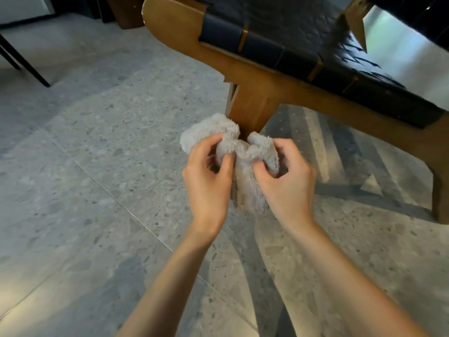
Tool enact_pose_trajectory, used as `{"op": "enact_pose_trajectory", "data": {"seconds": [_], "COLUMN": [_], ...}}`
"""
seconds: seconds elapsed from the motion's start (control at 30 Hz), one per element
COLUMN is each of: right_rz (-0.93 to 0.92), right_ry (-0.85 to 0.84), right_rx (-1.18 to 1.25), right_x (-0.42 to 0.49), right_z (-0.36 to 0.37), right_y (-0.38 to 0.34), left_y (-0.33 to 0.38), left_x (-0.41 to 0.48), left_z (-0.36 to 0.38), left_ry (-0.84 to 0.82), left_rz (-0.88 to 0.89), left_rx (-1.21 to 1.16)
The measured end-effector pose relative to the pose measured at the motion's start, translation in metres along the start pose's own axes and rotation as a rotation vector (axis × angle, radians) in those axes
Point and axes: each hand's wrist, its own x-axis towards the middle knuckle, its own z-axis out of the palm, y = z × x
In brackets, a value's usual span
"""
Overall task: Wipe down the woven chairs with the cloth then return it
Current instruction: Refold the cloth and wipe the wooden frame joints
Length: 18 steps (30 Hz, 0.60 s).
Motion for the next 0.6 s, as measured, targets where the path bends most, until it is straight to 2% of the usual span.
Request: {"op": "enact_pose_trajectory", "data": {"seconds": [0.13, 0.33, 0.47, 0.6], "right_rz": [0.121, 0.081, 0.134, 0.297], "right_ry": [-0.248, -0.568, -0.699, -0.834], "right_rx": [-0.063, -0.159, -0.149, -0.14], "right_x": [-0.007, -0.006, 0.013, 0.044], "right_z": [0.005, 0.018, 0.004, -0.029], "right_y": [0.023, 0.046, 0.03, -0.013], "left_y": [-0.023, -0.05, -0.028, 0.029], "left_x": [-0.01, -0.015, -0.002, 0.013], "left_z": [-0.003, -0.016, -0.023, -0.036], "left_ry": [-0.137, -0.254, -0.3, -0.421], "left_rz": [-0.089, -0.25, -0.467, -0.615], "left_rx": [0.088, 0.258, 0.365, 0.446]}}
